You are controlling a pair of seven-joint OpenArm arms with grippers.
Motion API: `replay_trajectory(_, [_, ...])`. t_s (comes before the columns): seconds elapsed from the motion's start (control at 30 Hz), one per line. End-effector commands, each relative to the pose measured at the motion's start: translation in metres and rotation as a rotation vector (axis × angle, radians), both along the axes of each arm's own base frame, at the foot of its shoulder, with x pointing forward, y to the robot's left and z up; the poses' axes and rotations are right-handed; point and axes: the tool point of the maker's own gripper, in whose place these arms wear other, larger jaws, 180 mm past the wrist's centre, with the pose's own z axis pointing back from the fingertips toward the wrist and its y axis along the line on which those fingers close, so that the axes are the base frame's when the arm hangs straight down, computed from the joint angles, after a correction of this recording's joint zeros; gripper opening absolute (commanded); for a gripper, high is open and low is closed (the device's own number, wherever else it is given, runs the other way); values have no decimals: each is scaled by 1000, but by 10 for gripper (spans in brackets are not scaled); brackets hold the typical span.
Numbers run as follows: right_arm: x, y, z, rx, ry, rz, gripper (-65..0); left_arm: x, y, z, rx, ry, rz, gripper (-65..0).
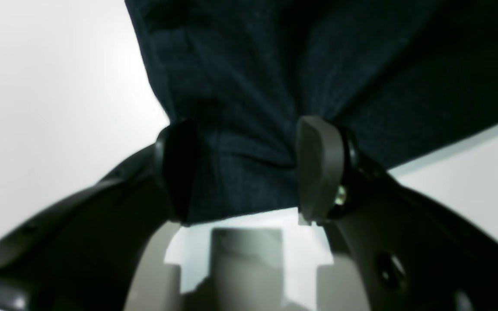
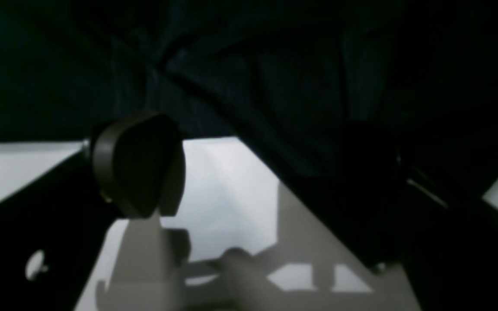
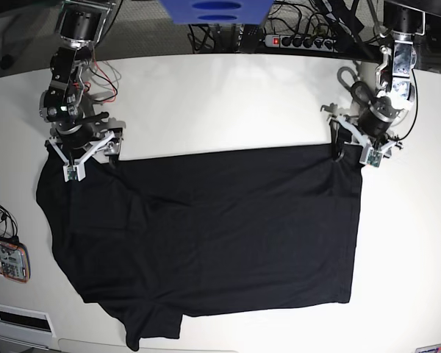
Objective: Fold the T-shirt properly
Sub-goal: 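Shift the right gripper along the shirt edge while the left holds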
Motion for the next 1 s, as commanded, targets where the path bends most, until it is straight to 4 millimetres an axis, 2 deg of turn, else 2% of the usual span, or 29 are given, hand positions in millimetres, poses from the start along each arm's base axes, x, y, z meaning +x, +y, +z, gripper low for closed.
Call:
replay_trajectory(0.0, [-11, -3, -9, -26, 68, 18, -54, -51, 19, -42, 147, 263, -29, -312])
replay_trajectory(0.2, [-8, -2, -4, -29, 57, 20, -54, -49, 16, -36, 146, 246, -37, -312])
replay_trajectory(0.3, [7, -1, 21, -55, -17, 34, -54, -45, 12, -31, 144, 229, -44, -312])
replay_trajectory(0.43, [14, -1, 51, -109, -41, 52, -54, -44, 12, -31, 144, 227, -43, -312])
replay_trajectory(0.57, [55, 2, 114, -155, -187, 51, -54, -43, 12, -31, 143, 224, -42, -312])
replay_trajectory(0.63, [64, 1, 128, -172, -196, 47, -54, -42, 12, -30, 143, 222, -40, -312])
replay_trajectory(0.7, [72, 0, 131, -170, -187, 41, -54, -41, 11, -30, 142, 221, -41, -312])
replay_trajectory(0.8, [99, -3, 130, -131, -180, 24, -54, -37, 9, -25, 141, 202, -48, -312])
replay_trajectory(0.87, [111, -3, 112, -88, -127, 15, -54, -33, 5, -19, 141, 183, -56, -312])
replay_trajectory(0.97, [104, -1, 69, -33, -9, 10, -54, -33, 4, -18, 137, 182, -56, -312])
